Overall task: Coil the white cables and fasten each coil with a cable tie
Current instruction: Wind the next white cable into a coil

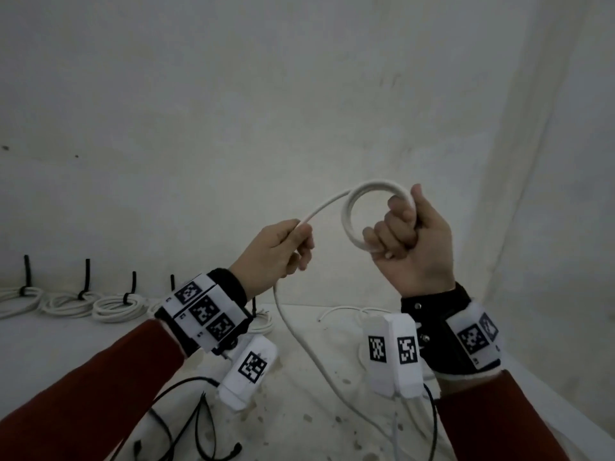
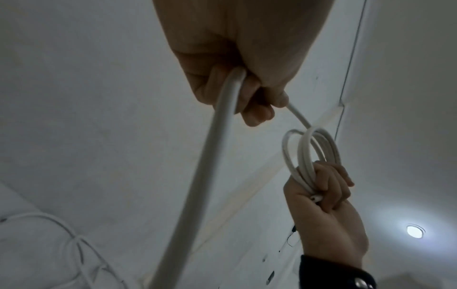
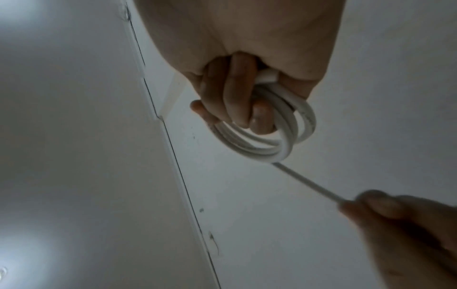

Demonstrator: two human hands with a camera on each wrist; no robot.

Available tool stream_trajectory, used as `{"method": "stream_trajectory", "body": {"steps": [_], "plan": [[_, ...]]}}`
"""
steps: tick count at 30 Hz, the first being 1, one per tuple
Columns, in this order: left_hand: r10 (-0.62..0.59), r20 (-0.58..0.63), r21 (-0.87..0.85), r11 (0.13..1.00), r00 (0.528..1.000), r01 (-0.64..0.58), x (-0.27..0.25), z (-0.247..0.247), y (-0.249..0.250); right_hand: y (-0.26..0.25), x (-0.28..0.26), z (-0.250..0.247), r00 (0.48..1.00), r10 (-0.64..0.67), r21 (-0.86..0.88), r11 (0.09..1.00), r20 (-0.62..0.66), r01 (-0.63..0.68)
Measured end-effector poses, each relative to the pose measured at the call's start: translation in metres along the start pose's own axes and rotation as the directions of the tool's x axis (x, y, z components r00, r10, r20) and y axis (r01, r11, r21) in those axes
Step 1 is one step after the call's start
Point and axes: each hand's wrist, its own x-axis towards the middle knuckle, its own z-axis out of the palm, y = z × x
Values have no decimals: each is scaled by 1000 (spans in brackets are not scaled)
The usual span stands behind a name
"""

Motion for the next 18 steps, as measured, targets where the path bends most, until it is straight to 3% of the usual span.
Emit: {"method": "stream_trajectory", "body": {"steps": [4, 8, 11, 13, 15, 18], "plan": [[-38, 4, 17, 999, 999, 38, -7, 6, -13, -17, 6, -6, 988, -149, 79, 985, -33, 152], [-231, 83, -156, 958, 970, 241, -20, 25, -19, -26, 13, -14, 964, -265, 125, 956, -31, 267], [-195, 71, 28, 981, 978, 193, -26, 37, -13, -23, 22, -21, 942, -334, 71, 940, -25, 335], [-98, 53, 256, 963, 994, 81, -24, 41, -7, -18, 27, -26, 919, -392, -77, 918, -37, 389], [7, 99, 427, 903, 995, -49, -22, 44, -3, -13, 29, -28, 887, -462, -334, 839, -21, 429], [131, 197, 591, 775, 972, -225, -23, 46, 3, -6, 29, -30, 869, -488, -739, 553, 85, 383]]}}
